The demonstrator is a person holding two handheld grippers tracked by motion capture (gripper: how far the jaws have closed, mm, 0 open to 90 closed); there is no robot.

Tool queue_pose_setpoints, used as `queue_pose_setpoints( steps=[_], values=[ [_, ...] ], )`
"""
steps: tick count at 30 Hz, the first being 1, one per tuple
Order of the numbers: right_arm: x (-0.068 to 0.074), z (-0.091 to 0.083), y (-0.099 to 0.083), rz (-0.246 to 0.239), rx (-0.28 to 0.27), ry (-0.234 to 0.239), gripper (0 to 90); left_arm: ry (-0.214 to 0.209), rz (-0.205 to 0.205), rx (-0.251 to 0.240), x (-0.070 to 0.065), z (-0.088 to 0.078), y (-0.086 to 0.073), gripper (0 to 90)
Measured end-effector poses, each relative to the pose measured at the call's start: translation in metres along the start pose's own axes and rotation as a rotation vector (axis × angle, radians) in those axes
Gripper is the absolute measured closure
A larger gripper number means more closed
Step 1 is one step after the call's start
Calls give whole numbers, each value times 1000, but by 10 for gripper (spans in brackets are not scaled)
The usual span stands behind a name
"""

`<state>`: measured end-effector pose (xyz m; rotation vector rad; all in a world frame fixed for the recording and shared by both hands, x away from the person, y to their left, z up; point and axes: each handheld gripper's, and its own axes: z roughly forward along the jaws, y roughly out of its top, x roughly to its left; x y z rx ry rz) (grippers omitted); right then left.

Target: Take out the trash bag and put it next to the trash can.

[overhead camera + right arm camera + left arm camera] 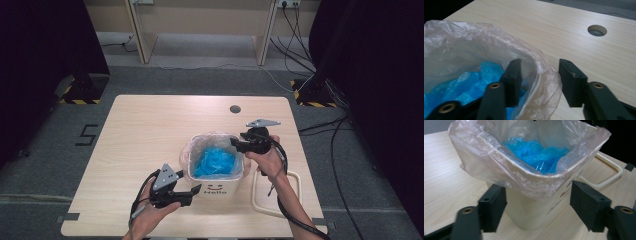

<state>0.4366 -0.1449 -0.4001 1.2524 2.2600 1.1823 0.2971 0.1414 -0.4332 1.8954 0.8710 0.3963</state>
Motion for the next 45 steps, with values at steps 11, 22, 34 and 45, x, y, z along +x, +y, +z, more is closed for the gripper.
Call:
queue_pose_setpoints(
  steps=[11,22,34,45],
  values=[
    [12,-9,4,-121,-33,-56,794,18,70,-30,-4,-13,4,551],
    [21,-21,14,-165,-83,-53,859,-18,125,-81,-10,-24,7,749],
    [23,-32,27,-139,-127,-2,863,-69,105,-120,-5,-33,18,859],
    [28,-41,45,-132,-152,28,864,-86,85,-148,-1,-51,36,876]
  ],
)
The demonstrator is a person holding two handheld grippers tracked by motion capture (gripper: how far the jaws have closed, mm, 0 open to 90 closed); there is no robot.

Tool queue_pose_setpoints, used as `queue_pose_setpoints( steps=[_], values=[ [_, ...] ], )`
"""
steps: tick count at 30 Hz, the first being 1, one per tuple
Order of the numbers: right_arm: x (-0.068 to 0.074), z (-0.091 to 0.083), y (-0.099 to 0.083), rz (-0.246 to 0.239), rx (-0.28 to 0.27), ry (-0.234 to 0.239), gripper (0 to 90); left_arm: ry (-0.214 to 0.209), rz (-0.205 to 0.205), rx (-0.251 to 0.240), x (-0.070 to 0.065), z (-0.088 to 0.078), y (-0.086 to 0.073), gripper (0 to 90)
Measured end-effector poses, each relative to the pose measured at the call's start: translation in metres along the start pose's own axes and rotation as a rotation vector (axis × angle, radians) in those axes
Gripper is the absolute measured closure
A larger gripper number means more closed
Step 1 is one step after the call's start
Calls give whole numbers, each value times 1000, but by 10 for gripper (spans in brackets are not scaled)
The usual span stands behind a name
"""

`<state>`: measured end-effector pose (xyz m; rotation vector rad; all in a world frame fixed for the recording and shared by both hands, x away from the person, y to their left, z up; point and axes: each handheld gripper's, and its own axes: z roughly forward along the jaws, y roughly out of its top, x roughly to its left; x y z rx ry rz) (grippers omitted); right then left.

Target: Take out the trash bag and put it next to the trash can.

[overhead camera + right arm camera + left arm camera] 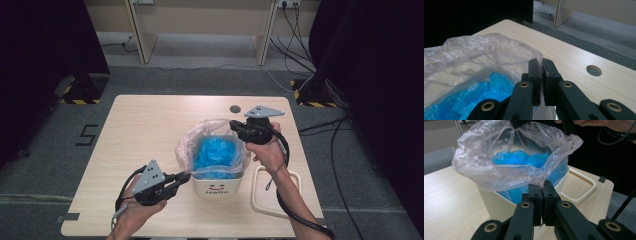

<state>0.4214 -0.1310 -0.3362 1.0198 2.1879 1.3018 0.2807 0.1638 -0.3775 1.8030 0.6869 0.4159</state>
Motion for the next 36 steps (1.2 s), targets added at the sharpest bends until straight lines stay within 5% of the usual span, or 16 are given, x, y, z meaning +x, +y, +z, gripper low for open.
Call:
queue_pose_setpoints(
  steps=[21,36],
  values=[
    [13,-9,41,-25,-55,36,867,-4,-17,-48,11,-23,26,877],
    [35,0,82,-41,-90,70,867,55,-14,-77,29,-51,38,876]
  ],
)
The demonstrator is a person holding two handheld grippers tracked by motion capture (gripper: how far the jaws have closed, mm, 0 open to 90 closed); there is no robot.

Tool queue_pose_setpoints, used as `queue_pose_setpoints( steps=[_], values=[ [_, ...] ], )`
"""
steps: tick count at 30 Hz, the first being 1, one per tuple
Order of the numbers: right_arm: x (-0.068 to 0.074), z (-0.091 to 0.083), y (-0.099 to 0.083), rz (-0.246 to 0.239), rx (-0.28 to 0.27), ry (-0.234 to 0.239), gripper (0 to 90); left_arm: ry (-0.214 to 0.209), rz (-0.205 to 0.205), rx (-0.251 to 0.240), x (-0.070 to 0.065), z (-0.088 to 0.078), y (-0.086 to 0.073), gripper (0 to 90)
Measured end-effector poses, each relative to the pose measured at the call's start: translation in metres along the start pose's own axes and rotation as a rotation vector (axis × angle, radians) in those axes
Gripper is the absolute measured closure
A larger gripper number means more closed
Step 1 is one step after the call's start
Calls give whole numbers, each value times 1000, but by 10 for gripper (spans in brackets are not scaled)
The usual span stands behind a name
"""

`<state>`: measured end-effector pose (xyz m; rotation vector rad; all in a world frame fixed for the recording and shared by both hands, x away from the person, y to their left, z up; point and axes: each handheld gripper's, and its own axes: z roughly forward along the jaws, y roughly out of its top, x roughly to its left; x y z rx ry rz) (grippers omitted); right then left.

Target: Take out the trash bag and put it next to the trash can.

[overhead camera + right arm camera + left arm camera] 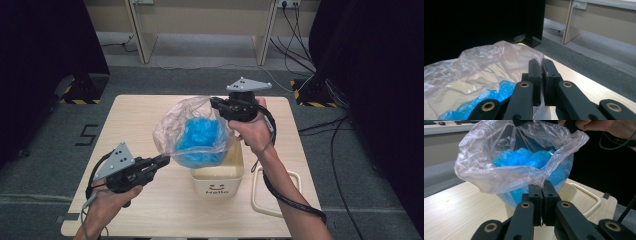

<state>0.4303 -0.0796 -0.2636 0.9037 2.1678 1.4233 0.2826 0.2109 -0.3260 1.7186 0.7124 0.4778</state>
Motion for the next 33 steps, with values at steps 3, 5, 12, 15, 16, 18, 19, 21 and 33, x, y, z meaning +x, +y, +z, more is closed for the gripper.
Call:
queue_pose_setpoints(
  steps=[3,5,12,15,16,18,19,21,33],
  values=[
    [6,6,7,-9,0,7,867,9,-7,0,4,-4,-1,876],
    [9,10,10,-14,2,9,867,13,-11,-2,6,-6,-1,876],
    [21,23,22,-27,-1,24,867,43,-9,-21,13,-19,0,877],
    [25,28,26,-27,-3,31,866,56,-11,-27,16,-25,0,877],
    [25,28,26,-27,-3,31,866,56,-11,-27,16,-25,0,877],
    [28,32,27,-32,-1,38,866,64,-12,-28,18,-27,-2,877],
    [29,34,27,-33,2,39,866,68,-15,-26,19,-29,-3,876],
    [31,39,26,-34,12,43,865,72,-22,-26,20,-31,-6,876],
    [43,62,24,-38,46,83,860,92,-46,-14,28,-40,-22,877]
  ],
)
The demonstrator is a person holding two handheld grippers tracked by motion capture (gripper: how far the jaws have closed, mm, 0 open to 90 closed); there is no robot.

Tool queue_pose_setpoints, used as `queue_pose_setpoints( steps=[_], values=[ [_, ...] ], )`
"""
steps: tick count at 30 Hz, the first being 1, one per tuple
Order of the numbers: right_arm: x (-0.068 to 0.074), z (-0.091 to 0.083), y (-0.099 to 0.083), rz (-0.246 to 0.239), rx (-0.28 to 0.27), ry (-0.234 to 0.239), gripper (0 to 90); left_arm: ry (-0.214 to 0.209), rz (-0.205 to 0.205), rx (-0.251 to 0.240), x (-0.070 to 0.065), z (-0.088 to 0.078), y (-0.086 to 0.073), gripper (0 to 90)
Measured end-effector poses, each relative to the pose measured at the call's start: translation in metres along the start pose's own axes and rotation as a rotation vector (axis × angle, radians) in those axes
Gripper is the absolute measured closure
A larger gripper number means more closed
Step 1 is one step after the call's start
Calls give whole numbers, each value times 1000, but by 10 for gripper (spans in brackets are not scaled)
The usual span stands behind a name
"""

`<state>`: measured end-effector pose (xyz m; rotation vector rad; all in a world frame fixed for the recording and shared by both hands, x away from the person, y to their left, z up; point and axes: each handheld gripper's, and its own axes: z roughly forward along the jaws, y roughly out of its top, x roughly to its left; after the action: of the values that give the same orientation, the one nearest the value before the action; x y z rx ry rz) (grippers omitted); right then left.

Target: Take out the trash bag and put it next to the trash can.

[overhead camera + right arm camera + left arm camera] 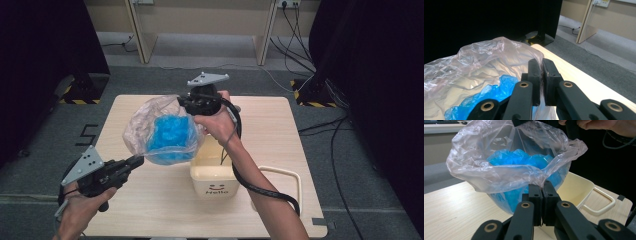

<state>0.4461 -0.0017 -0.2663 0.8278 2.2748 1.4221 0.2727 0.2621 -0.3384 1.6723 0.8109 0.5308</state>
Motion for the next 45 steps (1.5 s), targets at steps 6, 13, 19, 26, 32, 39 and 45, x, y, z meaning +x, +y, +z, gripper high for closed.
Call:
queue_pose_setpoints(
  steps=[6,13,19,26,32,39,45],
  values=[
    [6,20,-6,-6,42,2,857,7,-27,10,7,1,-10,876],
    [8,39,-11,-5,76,-1,857,19,-55,22,14,1,-23,877],
    [8,48,-14,3,87,4,857,25,-65,13,17,-1,-24,877],
    [11,52,-13,13,85,14,857,33,-56,-2,19,-6,-21,877],
    [11,58,-16,19,98,12,854,47,-72,8,26,-5,-27,877],
    [14,69,-26,4,133,12,853,62,-114,38,35,-1,-45,877],
    [15,82,-35,10,168,8,851,62,-128,70,39,2,-56,876]
  ],
)
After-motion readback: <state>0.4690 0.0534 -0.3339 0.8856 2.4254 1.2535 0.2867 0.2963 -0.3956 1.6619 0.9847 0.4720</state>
